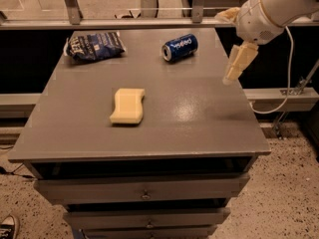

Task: Pick pepsi can

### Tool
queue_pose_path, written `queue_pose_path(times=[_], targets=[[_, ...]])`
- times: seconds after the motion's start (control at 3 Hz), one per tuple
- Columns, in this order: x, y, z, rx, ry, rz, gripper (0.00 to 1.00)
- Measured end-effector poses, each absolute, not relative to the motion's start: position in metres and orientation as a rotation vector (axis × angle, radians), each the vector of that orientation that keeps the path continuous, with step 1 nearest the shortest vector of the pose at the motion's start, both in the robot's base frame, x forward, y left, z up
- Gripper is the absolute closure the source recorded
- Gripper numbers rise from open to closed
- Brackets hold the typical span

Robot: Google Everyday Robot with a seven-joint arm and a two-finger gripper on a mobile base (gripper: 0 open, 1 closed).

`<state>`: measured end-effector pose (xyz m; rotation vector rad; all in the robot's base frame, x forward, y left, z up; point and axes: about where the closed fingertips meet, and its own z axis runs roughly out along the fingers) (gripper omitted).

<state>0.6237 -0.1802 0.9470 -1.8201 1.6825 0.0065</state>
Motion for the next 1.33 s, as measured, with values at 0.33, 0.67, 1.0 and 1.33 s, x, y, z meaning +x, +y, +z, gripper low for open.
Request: queue_pose_path(times=[0.33, 0.67, 1.0, 1.33], targets=[[0.629, -0.17, 0.944, -1.842, 1.633, 0.013, 0.0], [0.642, -0.155, 0.934, -1.869, 1.581, -0.056, 0.0], [0.668, -0.144, 0.922, -1.869, 1.522, -0.165, 0.0], [0.693, -0.133, 0.918, -1.848, 1.469, -0.2, 0.0]])
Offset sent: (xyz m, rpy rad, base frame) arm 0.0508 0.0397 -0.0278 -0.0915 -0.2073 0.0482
